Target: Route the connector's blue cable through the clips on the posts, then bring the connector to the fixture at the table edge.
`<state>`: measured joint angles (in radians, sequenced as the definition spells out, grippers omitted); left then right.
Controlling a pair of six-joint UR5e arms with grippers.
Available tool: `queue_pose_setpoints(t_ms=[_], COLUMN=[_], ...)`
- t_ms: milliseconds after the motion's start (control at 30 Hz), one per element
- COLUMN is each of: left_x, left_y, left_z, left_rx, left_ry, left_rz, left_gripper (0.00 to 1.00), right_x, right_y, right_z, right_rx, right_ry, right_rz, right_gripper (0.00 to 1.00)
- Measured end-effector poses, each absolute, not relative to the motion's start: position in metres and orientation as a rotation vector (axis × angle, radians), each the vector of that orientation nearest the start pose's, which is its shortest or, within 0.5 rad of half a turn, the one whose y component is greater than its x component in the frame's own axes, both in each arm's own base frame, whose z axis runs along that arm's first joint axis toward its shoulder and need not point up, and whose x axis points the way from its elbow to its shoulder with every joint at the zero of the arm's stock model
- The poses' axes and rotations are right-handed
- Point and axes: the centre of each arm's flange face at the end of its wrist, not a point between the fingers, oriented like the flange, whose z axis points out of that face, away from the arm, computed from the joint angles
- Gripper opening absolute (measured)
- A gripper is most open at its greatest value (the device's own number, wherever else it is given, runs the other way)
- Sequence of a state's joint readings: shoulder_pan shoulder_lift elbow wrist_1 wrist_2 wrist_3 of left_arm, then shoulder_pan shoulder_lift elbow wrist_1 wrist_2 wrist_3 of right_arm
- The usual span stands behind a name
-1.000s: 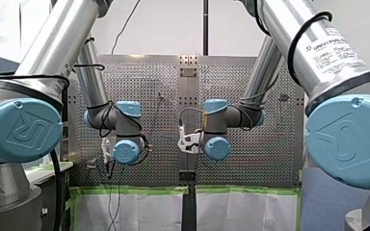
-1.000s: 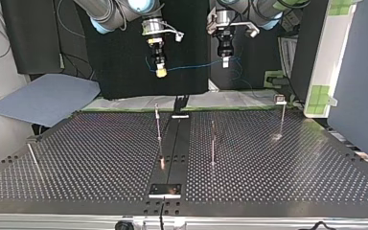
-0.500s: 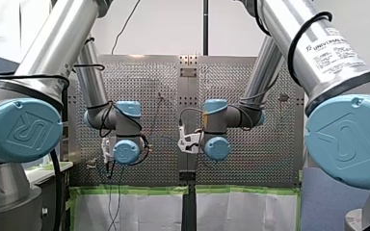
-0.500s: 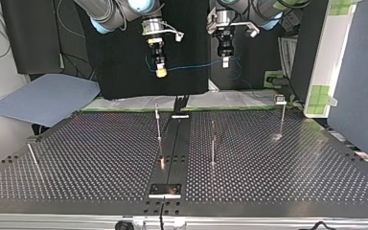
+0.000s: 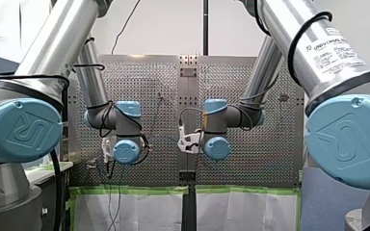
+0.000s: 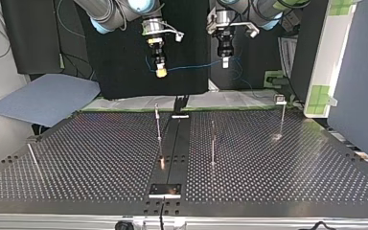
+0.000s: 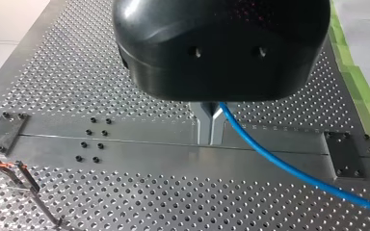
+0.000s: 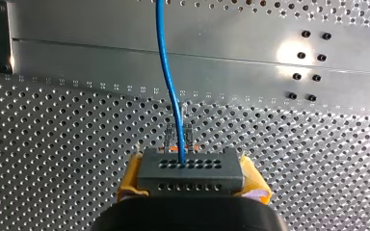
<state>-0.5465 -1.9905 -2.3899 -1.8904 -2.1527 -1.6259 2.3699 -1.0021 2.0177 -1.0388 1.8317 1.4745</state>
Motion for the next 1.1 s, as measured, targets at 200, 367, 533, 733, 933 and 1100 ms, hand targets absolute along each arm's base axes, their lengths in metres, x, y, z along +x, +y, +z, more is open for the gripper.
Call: queue_pose_setpoints(t_ms=[200,367,533,733,933,1100], left_x=[0.289,0.289,0.289,0.287,0.284,0.284], left_y=[-0.268,-0.268,-0.268,-0.266,-0.265,-0.265], left_z=[0.081,0.081,0.081,0.081,0.079,0.079], left_rx=[-0.076,-0.077,-0.077,-0.050,-0.009,-0.005], left_ry=[1.558,1.558,1.558,1.573,1.597,1.599], left_rz=[-0.021,-0.021,-0.021,-0.005,0.030,0.034], left_gripper=[0.00,0.00,0.00,0.00,0.00,0.00], right_x=[0.458,0.458,0.459,0.454,0.437,0.431], right_y=[-0.295,-0.295,-0.295,-0.296,-0.285,-0.280], right_z=[0.090,0.091,0.091,0.084,0.050,0.029], right_rx=[1.590,1.589,1.589,1.597,1.667,1.710], right_ry=[-0.809,-0.809,-0.809,-0.811,-0.830,-0.840], right_rz=[1.546,1.547,1.547,1.528,1.457,1.419], right_gripper=[0.00,0.00,0.00,0.00,0.00,0.00])
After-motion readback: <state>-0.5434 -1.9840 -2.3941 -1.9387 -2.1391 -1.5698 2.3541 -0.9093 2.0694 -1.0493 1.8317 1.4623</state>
